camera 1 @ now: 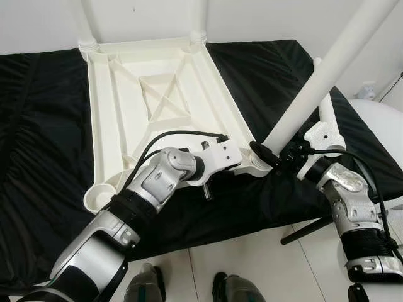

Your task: Building children table

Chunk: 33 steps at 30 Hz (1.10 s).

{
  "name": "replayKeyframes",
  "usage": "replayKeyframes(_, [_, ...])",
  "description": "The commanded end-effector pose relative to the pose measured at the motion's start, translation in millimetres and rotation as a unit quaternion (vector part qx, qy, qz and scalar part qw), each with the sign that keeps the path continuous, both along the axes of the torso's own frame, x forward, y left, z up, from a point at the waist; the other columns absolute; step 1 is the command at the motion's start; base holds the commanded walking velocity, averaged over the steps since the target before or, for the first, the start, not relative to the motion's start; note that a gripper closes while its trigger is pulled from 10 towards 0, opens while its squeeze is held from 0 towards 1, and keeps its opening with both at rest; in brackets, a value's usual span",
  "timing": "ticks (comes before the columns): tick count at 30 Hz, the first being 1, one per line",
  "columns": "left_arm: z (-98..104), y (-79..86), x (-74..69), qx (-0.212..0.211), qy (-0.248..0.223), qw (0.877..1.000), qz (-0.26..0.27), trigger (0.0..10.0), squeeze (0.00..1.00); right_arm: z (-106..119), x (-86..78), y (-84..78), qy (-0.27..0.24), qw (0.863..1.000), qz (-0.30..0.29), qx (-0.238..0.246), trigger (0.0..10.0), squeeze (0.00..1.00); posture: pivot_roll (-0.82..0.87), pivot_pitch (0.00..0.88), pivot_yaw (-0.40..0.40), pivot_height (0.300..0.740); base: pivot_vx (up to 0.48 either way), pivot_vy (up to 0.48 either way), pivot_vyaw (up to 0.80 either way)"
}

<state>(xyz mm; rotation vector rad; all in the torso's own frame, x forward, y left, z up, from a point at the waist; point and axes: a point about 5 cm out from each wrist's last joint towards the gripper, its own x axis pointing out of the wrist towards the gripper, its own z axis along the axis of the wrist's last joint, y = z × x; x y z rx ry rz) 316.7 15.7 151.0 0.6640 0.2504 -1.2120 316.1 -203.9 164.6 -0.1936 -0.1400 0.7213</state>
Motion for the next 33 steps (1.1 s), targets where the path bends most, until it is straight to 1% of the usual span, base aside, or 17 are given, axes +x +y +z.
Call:
replayKeyframes(1, [2,6.5,7.4,0.002,-0.021,0.999,0.026,10.0,0.00,-3,0.2,-0.1,0.005,1.000,0.008,-0.003,6.9,0.00,-0.01,0.107,-0.034,0.740,0.000,0.000,0.00])
replayKeyframes(2, [2,6.3,7.3,0.002,-0.021,0.999,0.026,10.0,0.00,-3,0.3,0.5,0.007,1.000,0.010,-0.002,5.3,0.00,-0.01,0.107,-0.034,0.740,0.000,0.000,0.00])
replayKeyframes(6, [2,6.2,7.2,0.002,-0.022,0.999,0.025,10.0,0.00,-4,1.0,0.6,0.007,1.000,0.013,0.000,5.3,0.00,-0.01,0.107,-0.034,0.740,0.000,0.000,0.00])
replayKeyframes(7, [2,6.0,7.5,0.002,-0.022,0.999,0.026,10.0,0.00,-5,1.3,0.9,0.009,1.000,0.016,0.000,1.5,0.00,-0.02,0.107,-0.037,0.740,0.000,0.000,0.00])
replayKeyframes(8, [2,6.0,7.5,0.002,-0.022,0.999,0.026,10.0,0.00,-5,1.3,0.9,0.009,1.000,0.016,0.000,1.5,0.00,-0.02,0.107,-0.037,0.740,0.000,0.000,0.00])
replayKeyframes(9, [2,5.8,7.7,0.001,-0.022,0.999,0.026,10.0,0.00,-7,1.3,1.7,0.013,1.000,0.020,0.003,0.0,0.00,-0.02,0.106,-0.038,0.740,0.000,0.000,0.00])
replayKeyframes(11, [3,5.5,8.1,0.000,-0.023,0.999,0.027,10.0,0.00,-10,0.7,4.0,0.021,0.999,0.029,0.012,0.0,0.00,-0.02,0.106,-0.039,0.740,0.000,0.000,0.00])
replayKeyframes(15, [3,5.2,8.4,-0.001,-0.024,0.999,0.027,10.0,0.00,-10,1.6,4.0,0.017,1.000,0.023,0.009,0.0,0.00,-0.02,0.105,-0.040,0.740,0.000,0.000,0.00])
replayKeyframes(17, [4,5.0,9.0,-0.002,-0.025,0.999,0.028,10.0,0.00,-12,1.3,3.8,0.025,0.999,0.028,0.016,0.0,0.00,-0.02,0.105,-0.042,0.740,0.000,0.000,0.00])
replayKeyframes(22, [4,5.3,8.8,-0.003,-0.025,0.999,0.028,10.0,0.00,-13,-0.4,5.5,0.024,0.999,0.030,0.016,0.0,0.00,-0.02,0.109,-0.043,0.740,0.000,0.000,0.00])
replayKeyframes(23, [4,5.3,8.8,-0.003,-0.025,0.999,0.028,10.0,0.00,-13,-0.2,5.4,0.023,0.999,0.025,0.016,10.0,0.00,-0.02,0.109,-0.045,0.740,0.000,0.000,0.00])
replayKeyframes(27, [4,5.3,8.8,-0.004,-0.025,0.999,0.028,10.0,0.00,-13,-0.9,6.5,0.028,0.999,0.022,0.024,10.0,0.00,-0.02,0.109,-0.045,0.740,0.000,0.000,0.00])
replayKeyframes(32, [5,5.0,8.9,-0.005,-0.026,0.999,0.029,10.0,0.00,-13,-3.6,7.4,0.028,0.999,0.003,0.041,10.0,0.00,-0.02,0.107,-0.047,0.740,0.000,0.000,0.00])
replayKeyframes(33, [5,5.0,8.8,-0.005,-0.026,0.999,0.028,10.0,0.00,-14,-5.4,9.2,0.027,0.998,-0.008,0.053,10.0,0.00,-0.02,0.105,-0.047,0.740,0.000,0.000,0.00])
